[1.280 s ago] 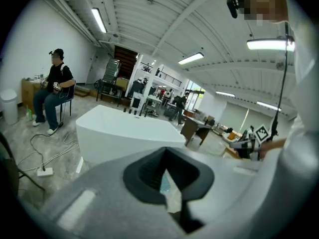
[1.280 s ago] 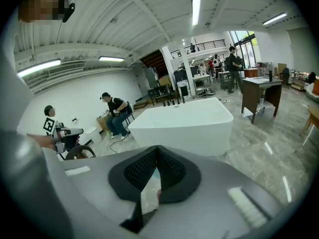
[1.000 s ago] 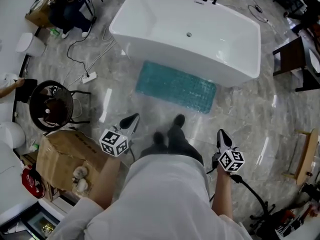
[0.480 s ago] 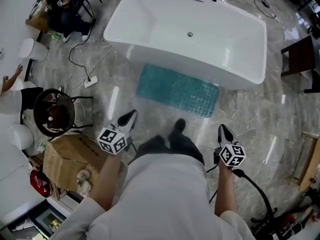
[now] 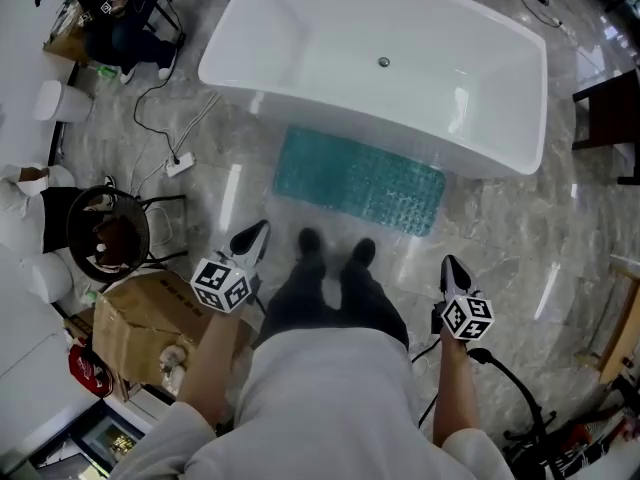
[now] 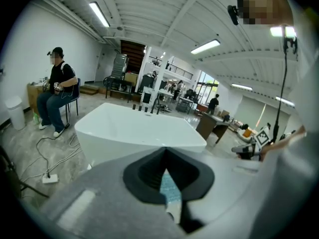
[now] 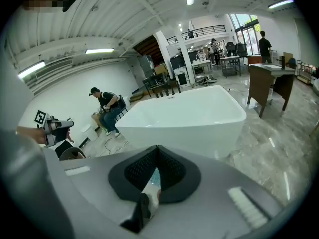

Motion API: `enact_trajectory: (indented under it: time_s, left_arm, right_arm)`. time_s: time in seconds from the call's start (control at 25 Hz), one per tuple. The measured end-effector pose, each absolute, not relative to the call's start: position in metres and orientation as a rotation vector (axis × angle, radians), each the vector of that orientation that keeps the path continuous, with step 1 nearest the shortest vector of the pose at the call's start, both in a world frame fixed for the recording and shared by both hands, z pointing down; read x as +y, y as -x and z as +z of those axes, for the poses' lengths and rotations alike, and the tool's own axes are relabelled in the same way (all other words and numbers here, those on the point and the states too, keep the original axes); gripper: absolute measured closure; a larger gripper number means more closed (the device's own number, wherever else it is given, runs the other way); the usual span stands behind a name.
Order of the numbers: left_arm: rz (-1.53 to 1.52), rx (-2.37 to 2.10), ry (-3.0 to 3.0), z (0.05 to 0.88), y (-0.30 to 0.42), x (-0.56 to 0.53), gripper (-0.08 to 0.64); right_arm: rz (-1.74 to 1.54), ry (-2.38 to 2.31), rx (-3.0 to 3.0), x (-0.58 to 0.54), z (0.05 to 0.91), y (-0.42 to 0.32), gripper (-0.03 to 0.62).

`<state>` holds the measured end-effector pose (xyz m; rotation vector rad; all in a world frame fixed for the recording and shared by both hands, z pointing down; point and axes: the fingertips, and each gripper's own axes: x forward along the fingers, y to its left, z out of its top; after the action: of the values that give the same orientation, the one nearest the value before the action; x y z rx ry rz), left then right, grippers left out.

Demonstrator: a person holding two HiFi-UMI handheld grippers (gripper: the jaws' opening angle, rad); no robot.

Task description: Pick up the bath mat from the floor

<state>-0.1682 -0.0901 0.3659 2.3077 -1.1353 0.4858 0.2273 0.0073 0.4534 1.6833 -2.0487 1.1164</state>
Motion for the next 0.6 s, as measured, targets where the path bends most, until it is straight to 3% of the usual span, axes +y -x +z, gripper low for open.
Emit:
enact_trajectory:
  time_s: [0.6]
  left_arm:
    - [0.561,-1.047,-2.294,0.535,0.220,-0.199,0.558]
  right_arm:
    - [1.100,-1.847,-1.855,-0.081,0.601,-0.187,0.586]
